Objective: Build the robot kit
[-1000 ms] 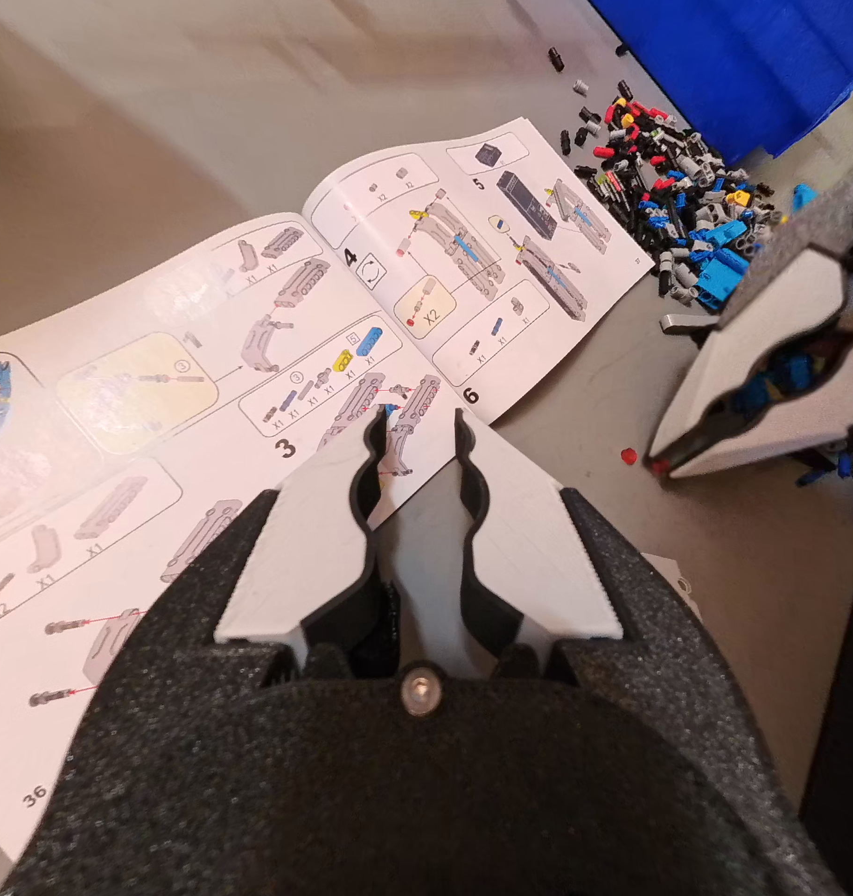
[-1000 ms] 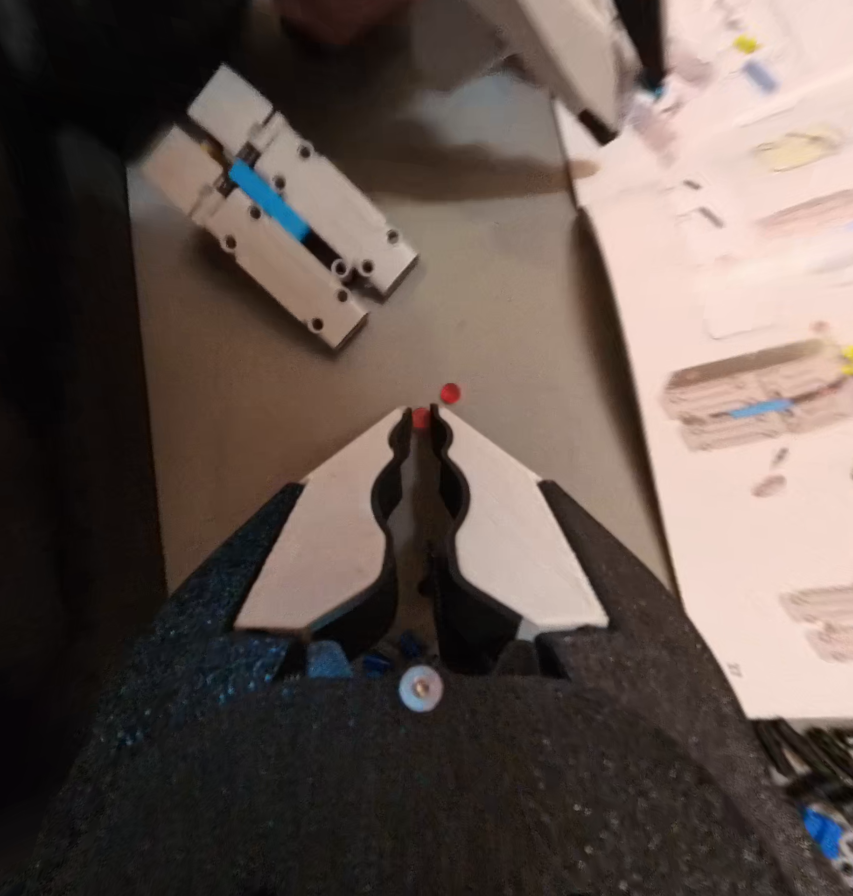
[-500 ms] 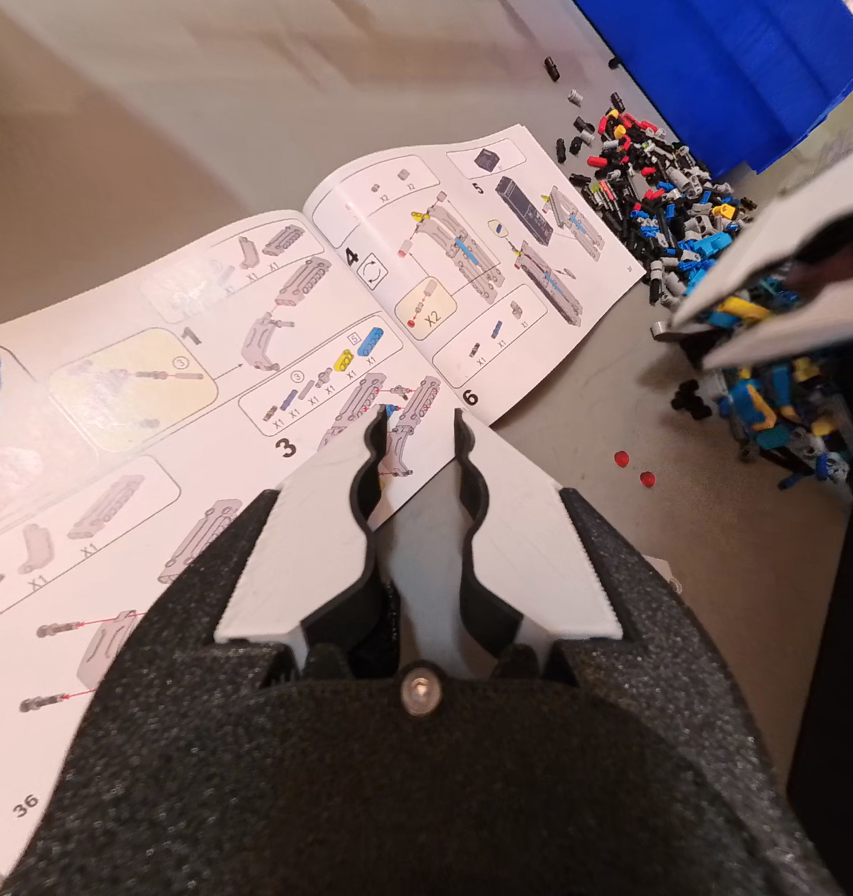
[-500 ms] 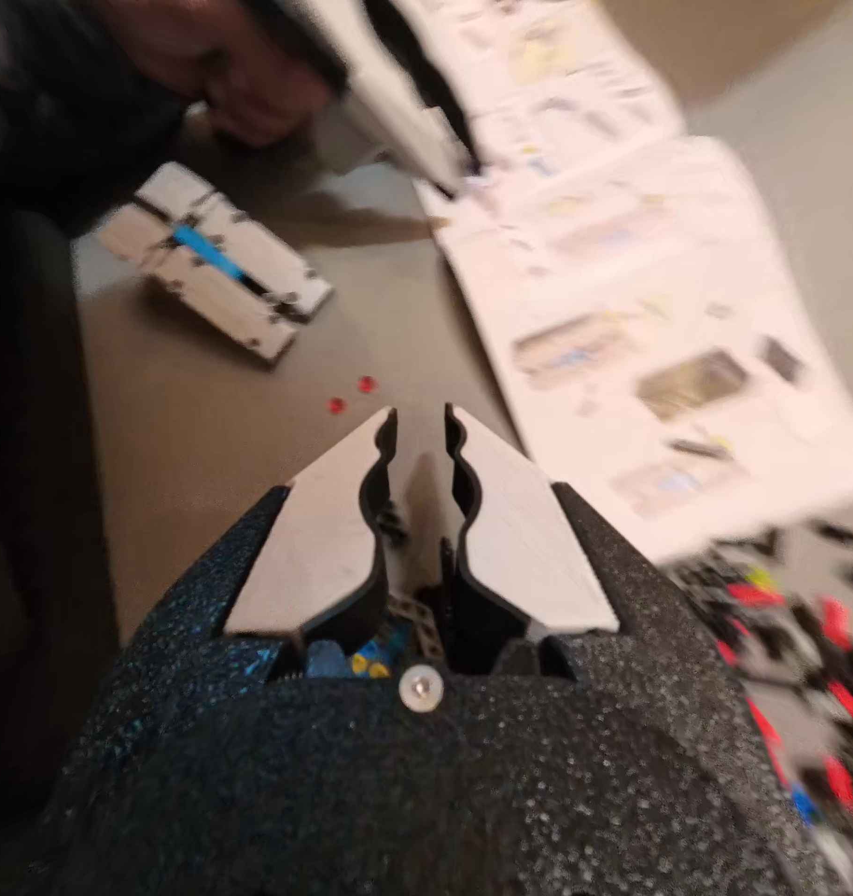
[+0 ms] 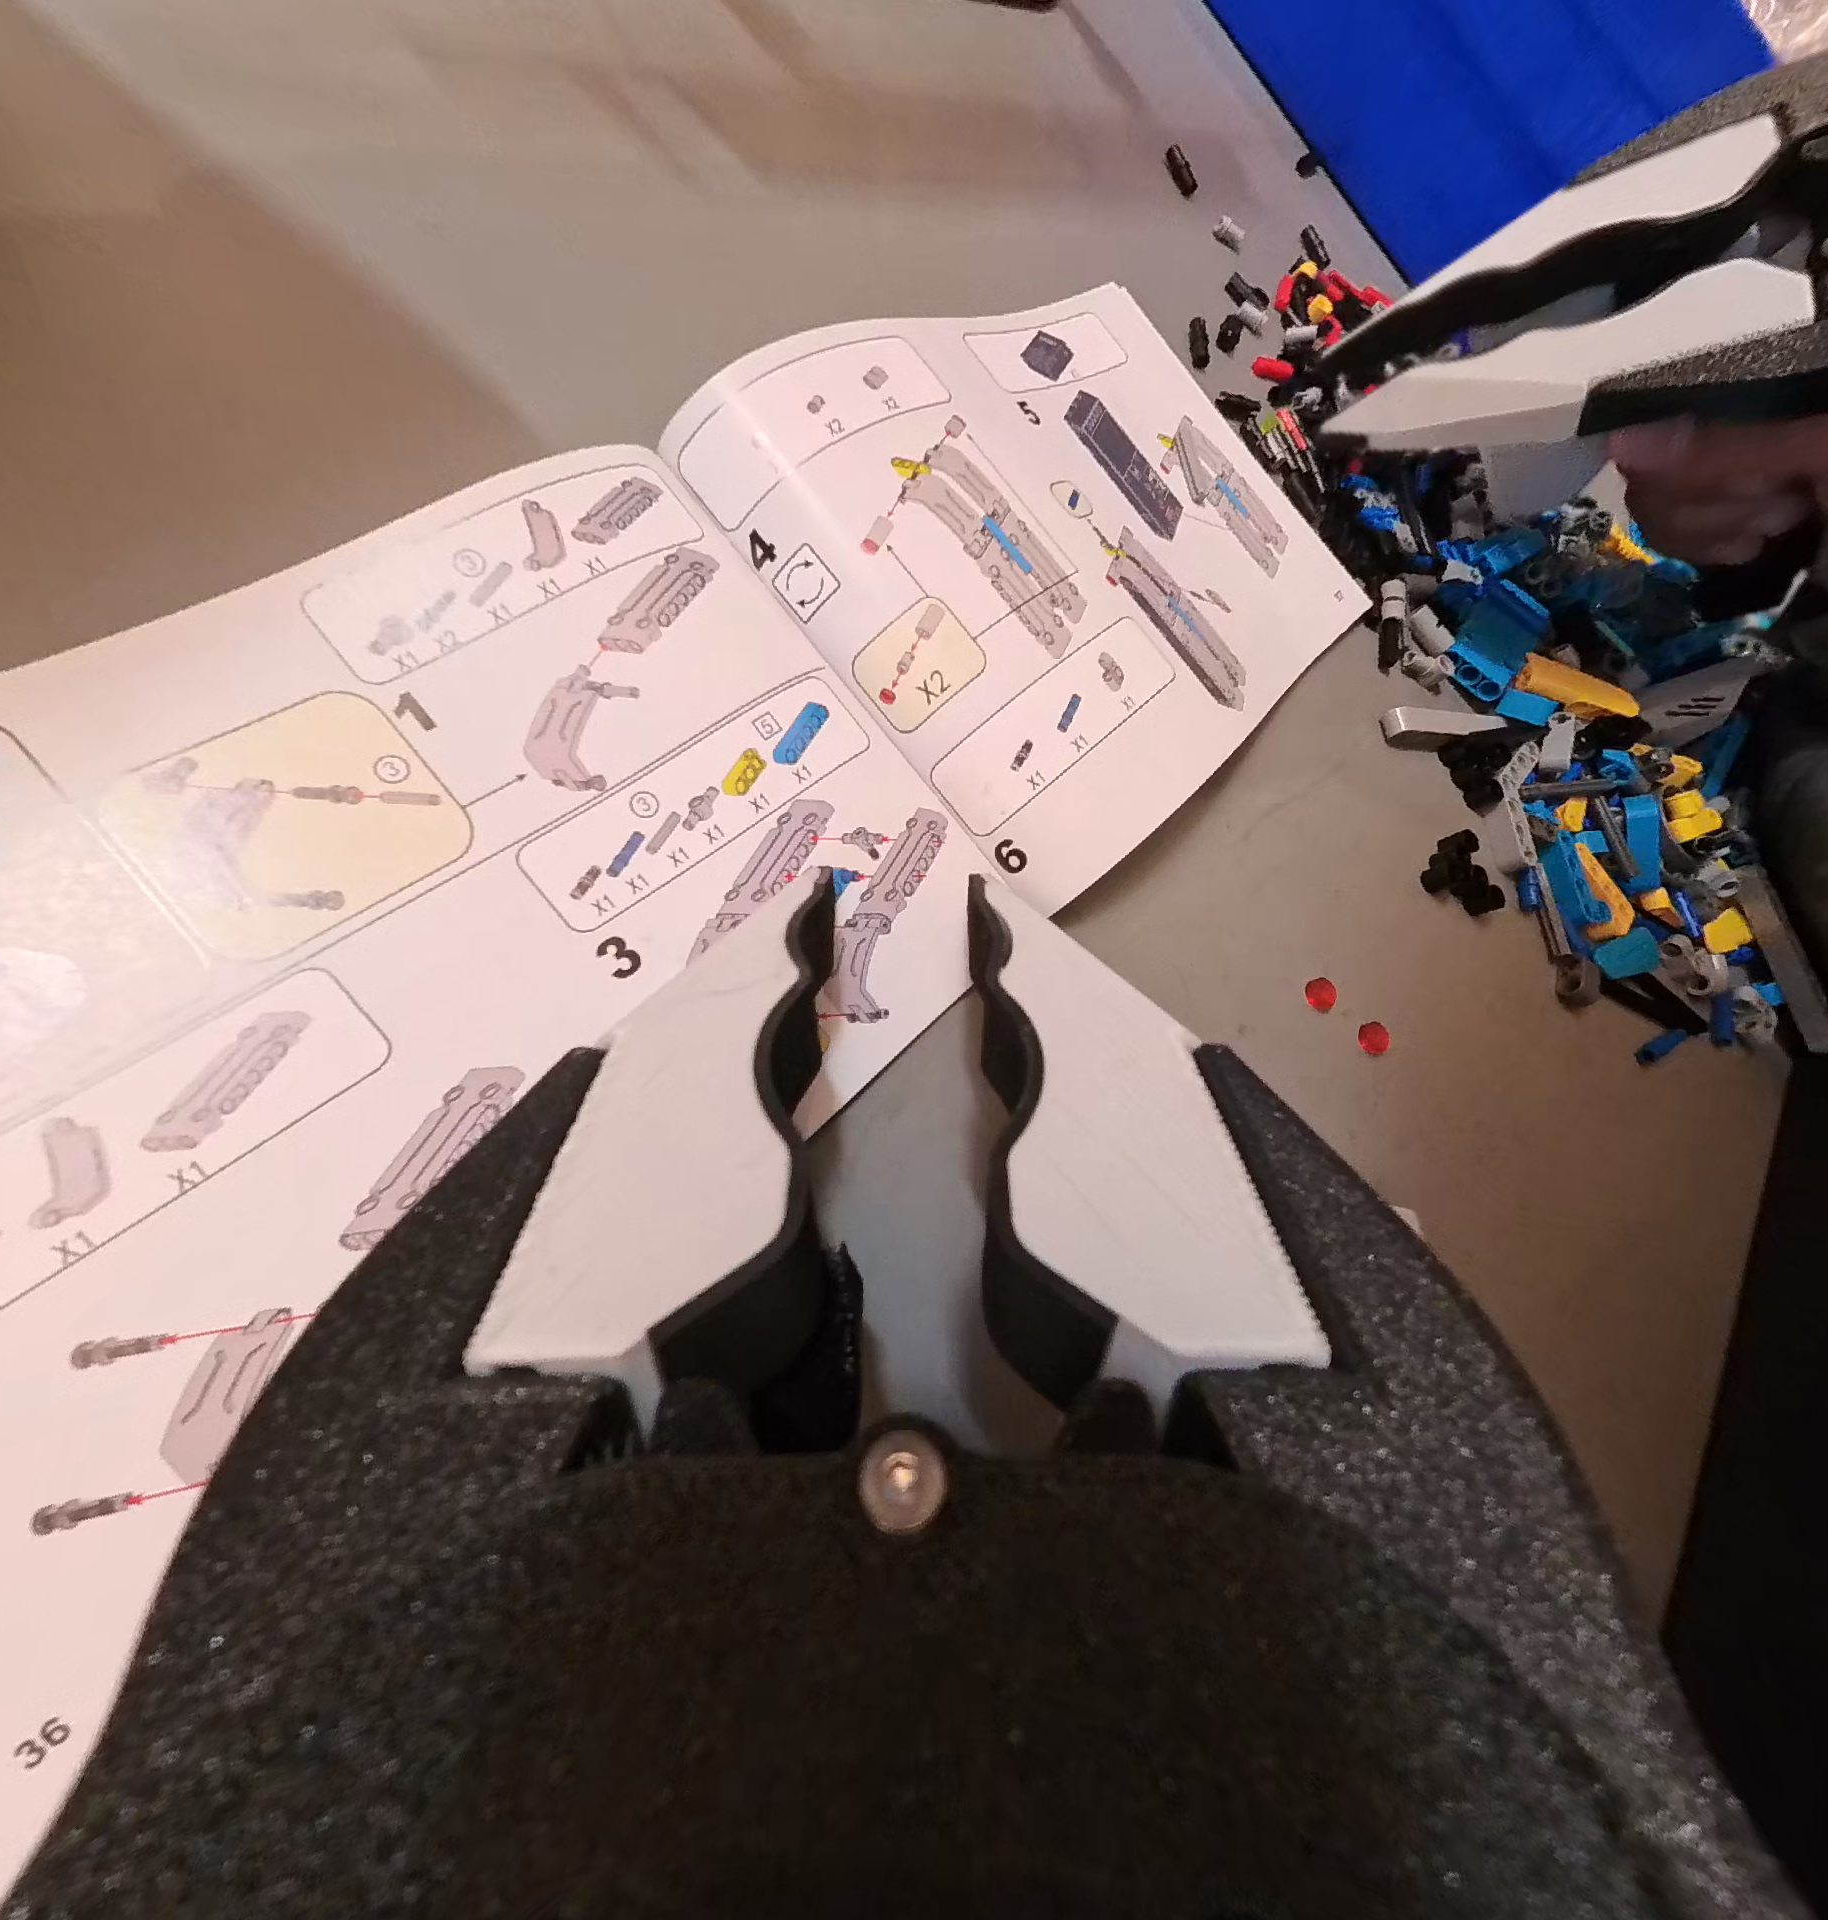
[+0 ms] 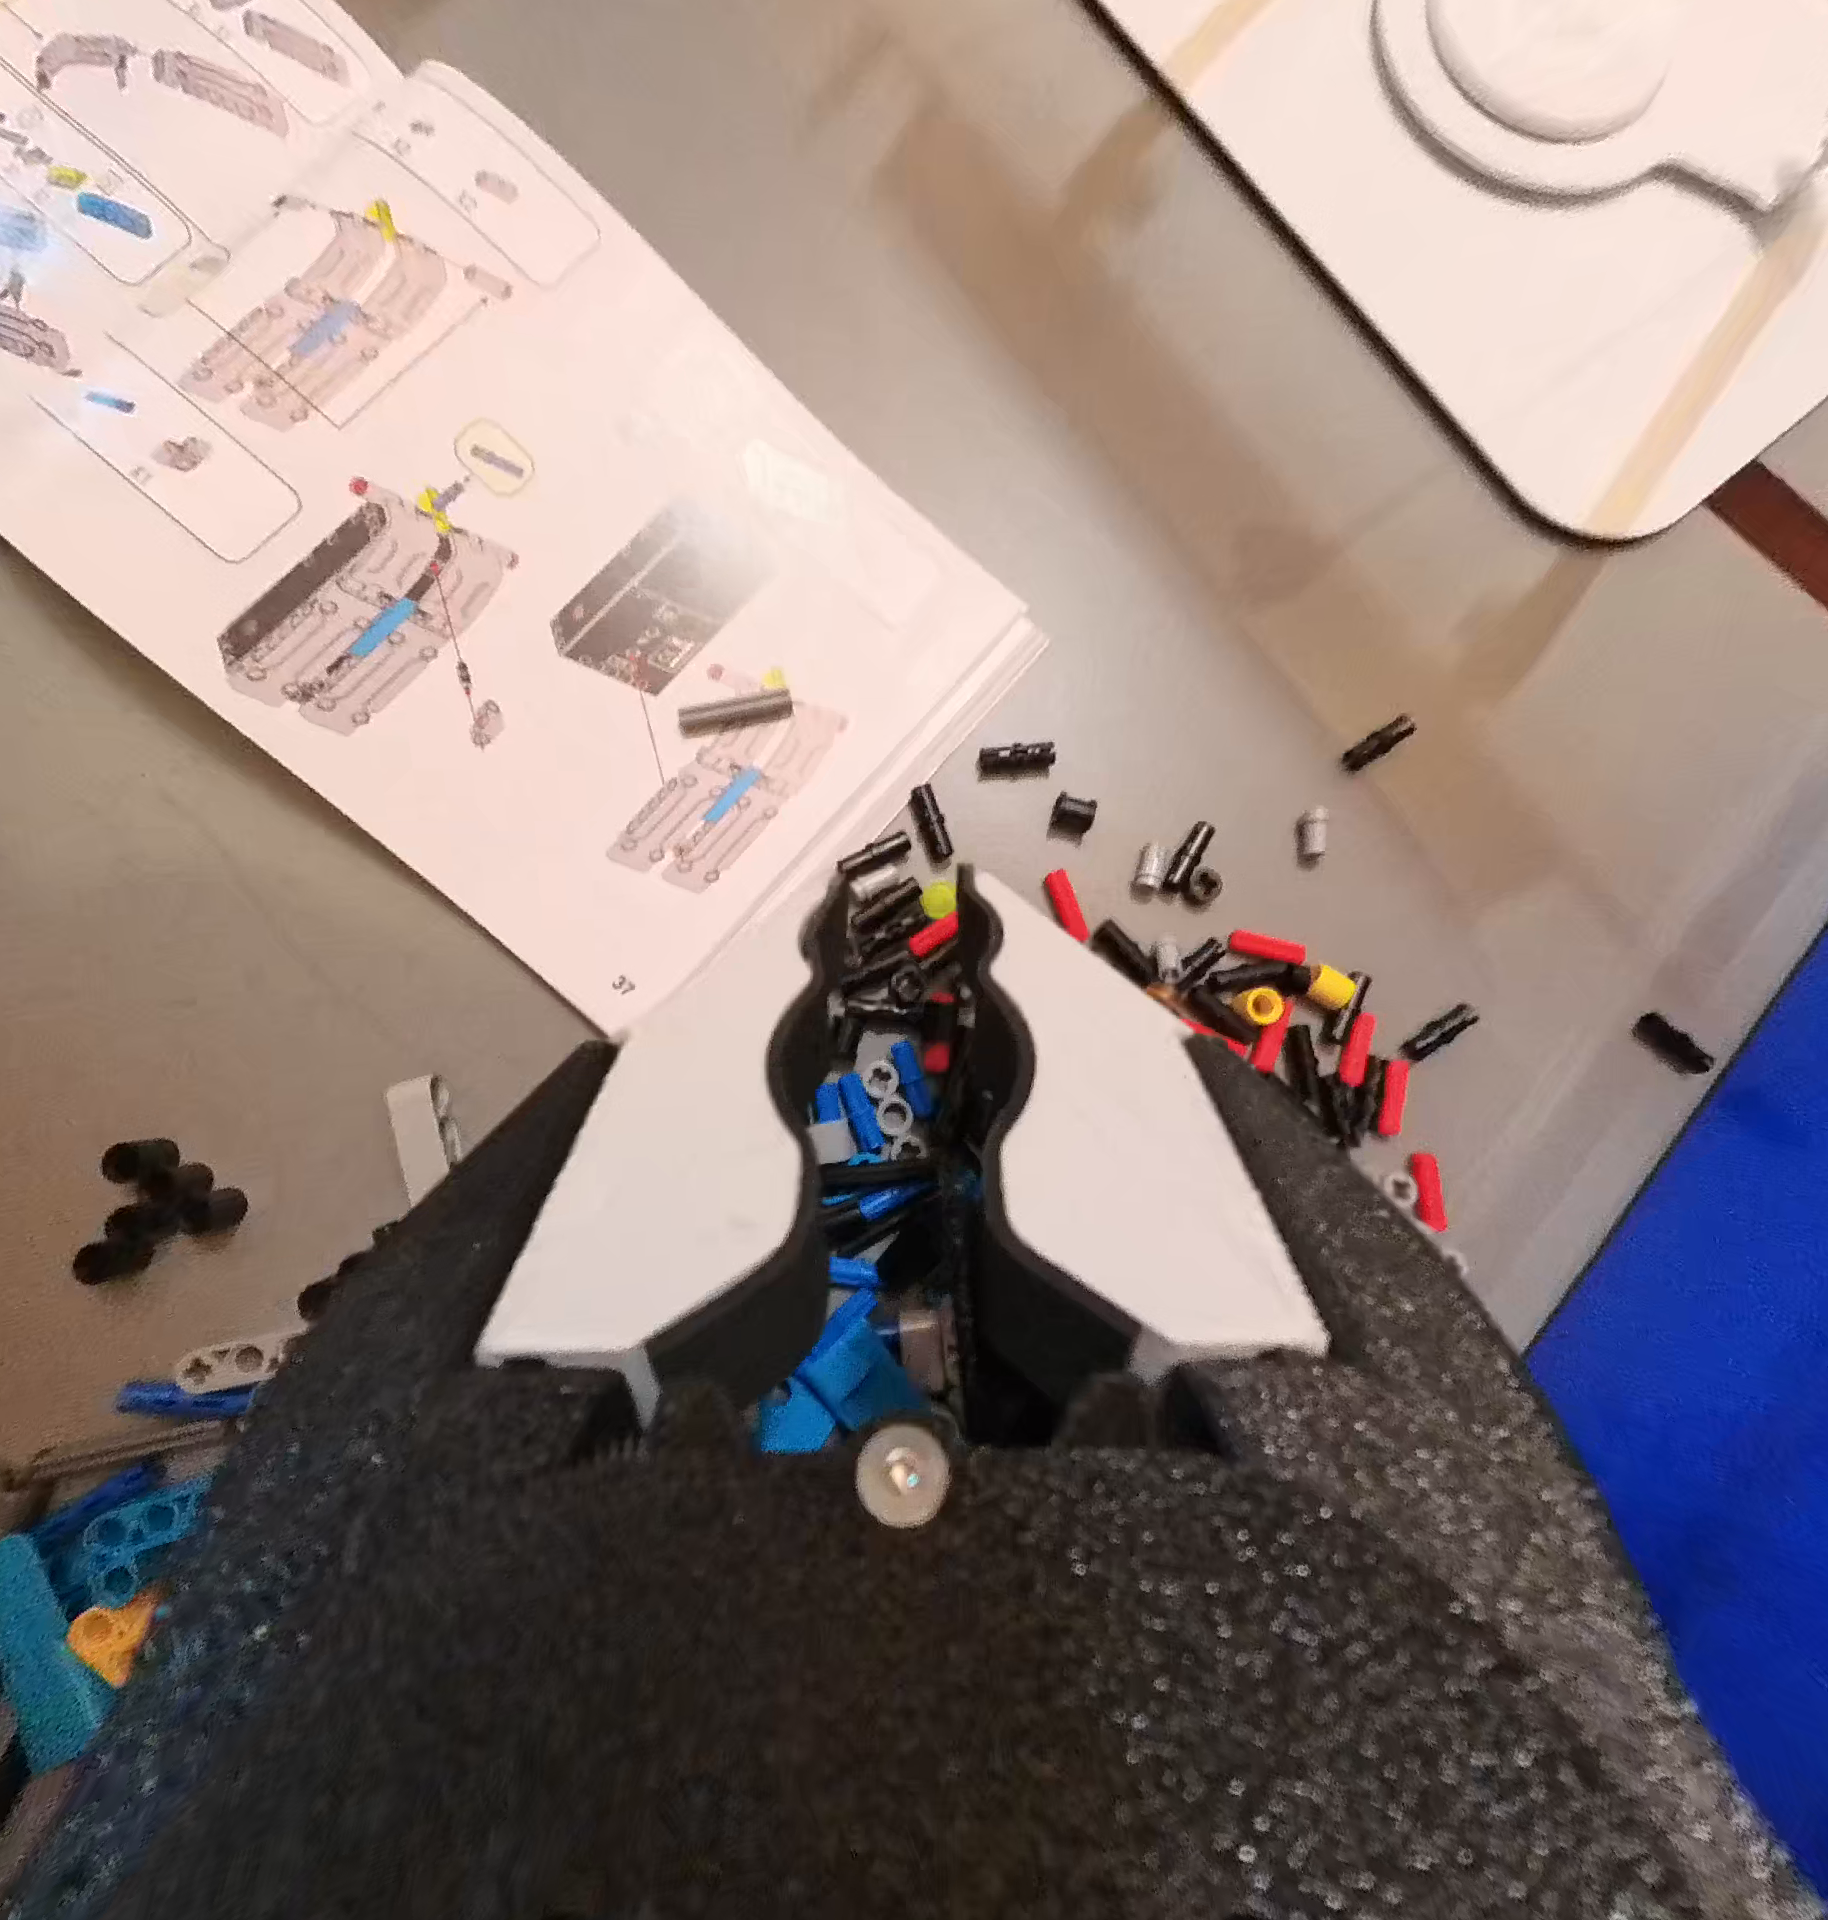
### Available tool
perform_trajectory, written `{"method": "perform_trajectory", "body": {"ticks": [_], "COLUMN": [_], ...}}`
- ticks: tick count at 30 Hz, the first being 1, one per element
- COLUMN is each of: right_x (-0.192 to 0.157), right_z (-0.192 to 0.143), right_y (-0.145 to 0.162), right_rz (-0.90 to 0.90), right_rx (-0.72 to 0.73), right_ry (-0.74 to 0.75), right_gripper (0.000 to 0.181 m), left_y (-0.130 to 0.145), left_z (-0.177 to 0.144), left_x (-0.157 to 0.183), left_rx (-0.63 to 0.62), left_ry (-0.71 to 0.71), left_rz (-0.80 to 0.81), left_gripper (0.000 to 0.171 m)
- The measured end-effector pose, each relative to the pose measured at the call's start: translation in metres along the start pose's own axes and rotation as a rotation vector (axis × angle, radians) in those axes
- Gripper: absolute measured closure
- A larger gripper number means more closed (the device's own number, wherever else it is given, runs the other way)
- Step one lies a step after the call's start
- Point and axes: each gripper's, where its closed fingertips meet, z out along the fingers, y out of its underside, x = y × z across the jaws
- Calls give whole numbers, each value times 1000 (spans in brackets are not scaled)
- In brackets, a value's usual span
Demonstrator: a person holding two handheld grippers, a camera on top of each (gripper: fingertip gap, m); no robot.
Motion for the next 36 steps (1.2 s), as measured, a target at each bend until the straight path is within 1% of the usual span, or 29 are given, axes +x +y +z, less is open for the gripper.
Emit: {"method": "perform_trajectory", "body": {"ticks": [5, 10, 14, 17, 20, 21, 22, 24, 25, 26, 27, 29, 31, 33, 36], "right_x": [-4, -5, -7, -6, -8, -14, -29, -83, -115, -142, -159, -173, -180, -183, -182], "right_z": [5, 14, 13, 12, 2, -4, -11, -30, -39, -43, -40, -23, -11, -6, -5], "right_y": [0, 8, 8, 8, 0, -8, -19, -38, -38, -32, -25, -8, 2, 10, 9], "right_rz": [-36, -68, -62, -91, -115, -128, -132, -143, -165, -203, -252, -355, -404, -433, -415], "right_rx": [-46, -108, -111, -116, -72, -31, 25, 127, 135, 103, 65, -31, -99, -131, -125], "right_ry": [-34, -38, -56, -36, -30, -48, -119, -381, -535, -656, -702, -684, -664, -663, -659], "right_gripper": [168, 168, 173, 173, 173, 173, 173, 172, 173, 173, 172, 172, 172, 172, 172], "left_y": [0, 1, 1, 1, 1, 1, 1, 1, 1, 1, 1, 1, 0, 1, 0], "left_z": [0, 0, 0, 0, 0, 0, 0, 0, 0, 0, 0, 0, 0, 0, 0], "left_x": [0, 0, 0, 0, 0, 0, 0, 0, 0, 0, 0, 0, 0, 0, 0], "left_rx": [0, 0, 0, 0, 0, 0, 0, 0, 0, 0, 1, 1, 1, 2, 2], "left_ry": [-6, -10, -10, -10, -9, -9, -9, -9, -8, -7, -5, -3, -3, -4, -3], "left_rz": [8, 11, 11, 10, 10, 10, 9, 9, 8, 7, 5, 2, 0, 2, 0], "left_gripper": [147, 146, 146, 146, 146, 146, 146, 146, 146, 146, 146, 146, 146, 146, 146]}}
